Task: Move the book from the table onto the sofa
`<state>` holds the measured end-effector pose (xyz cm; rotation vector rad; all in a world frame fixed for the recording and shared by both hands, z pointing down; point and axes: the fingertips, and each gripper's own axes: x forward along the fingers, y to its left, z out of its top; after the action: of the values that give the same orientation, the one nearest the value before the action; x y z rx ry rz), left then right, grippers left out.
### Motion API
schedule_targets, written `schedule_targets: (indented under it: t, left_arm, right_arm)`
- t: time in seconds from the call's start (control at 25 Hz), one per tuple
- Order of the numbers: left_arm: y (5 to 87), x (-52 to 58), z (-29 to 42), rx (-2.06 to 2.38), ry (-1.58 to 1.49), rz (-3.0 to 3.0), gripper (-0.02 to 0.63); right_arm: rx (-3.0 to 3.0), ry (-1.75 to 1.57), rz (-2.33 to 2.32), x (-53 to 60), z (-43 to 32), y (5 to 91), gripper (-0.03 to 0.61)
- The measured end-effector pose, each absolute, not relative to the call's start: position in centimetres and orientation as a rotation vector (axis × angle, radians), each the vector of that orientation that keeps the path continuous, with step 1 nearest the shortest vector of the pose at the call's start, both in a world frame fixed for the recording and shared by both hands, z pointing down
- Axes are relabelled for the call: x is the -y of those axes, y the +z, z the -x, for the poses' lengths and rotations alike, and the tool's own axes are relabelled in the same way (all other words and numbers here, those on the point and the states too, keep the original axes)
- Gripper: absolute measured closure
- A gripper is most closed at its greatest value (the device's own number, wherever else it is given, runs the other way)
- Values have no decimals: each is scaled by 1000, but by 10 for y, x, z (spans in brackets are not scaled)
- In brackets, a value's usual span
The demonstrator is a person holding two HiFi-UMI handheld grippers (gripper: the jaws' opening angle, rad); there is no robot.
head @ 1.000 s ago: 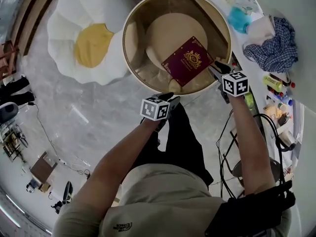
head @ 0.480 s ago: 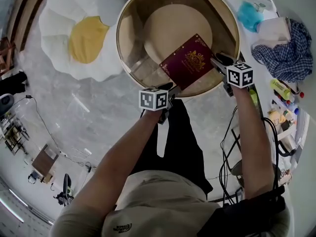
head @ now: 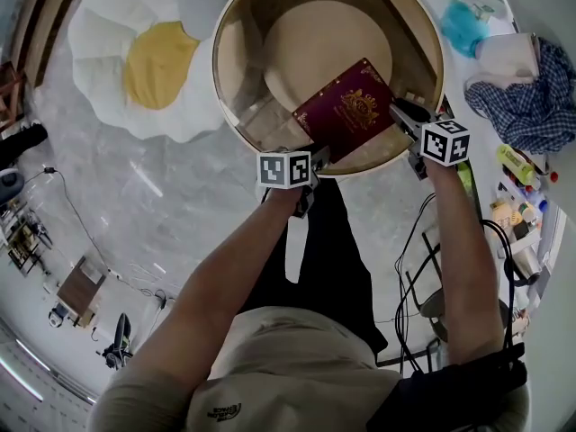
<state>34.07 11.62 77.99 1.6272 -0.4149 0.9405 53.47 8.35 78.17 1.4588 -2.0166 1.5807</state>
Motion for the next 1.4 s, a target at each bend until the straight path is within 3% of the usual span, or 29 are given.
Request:
schedule_targets:
  t: [0.72, 1.4]
  left_arm:
    - [699, -80, -227, 514, 837, -1710, 499]
    - [691, 38, 3, 614, 738, -1754, 499]
  right_arm:
    - [2169, 1432, -1426, -32, -421, 694, 477]
    - [2196, 1357, -1317, 95, -187, 685, 477]
